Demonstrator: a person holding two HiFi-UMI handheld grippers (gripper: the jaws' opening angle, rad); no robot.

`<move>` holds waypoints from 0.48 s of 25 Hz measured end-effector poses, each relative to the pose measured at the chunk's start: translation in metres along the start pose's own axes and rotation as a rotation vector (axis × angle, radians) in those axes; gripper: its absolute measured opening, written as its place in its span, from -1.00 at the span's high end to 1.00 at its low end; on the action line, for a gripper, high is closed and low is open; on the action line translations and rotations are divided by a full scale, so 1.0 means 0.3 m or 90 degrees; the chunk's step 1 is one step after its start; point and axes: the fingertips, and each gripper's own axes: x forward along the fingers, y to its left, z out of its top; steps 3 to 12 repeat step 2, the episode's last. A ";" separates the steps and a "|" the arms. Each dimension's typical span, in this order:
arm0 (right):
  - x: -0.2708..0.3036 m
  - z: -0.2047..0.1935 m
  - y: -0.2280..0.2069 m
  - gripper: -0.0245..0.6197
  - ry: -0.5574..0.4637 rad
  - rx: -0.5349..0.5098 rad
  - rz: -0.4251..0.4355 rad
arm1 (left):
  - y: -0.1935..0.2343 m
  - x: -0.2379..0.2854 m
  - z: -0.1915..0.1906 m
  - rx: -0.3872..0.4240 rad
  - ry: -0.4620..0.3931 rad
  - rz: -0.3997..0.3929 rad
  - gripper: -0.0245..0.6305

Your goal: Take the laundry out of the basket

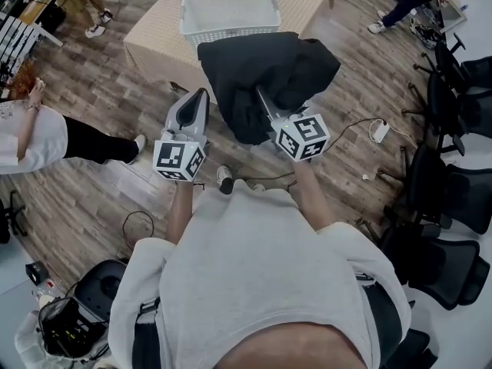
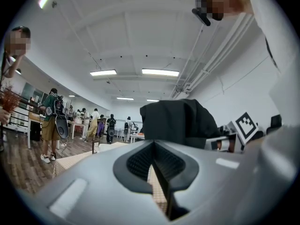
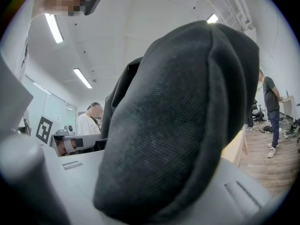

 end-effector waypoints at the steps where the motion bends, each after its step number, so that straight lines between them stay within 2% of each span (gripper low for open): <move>1: -0.002 -0.001 0.000 0.60 0.000 -0.001 0.001 | -0.003 -0.001 -0.002 -0.001 0.000 0.001 0.89; 12: -0.005 -0.002 -0.001 0.60 0.000 -0.001 0.001 | -0.006 -0.003 -0.004 -0.001 0.000 0.001 0.89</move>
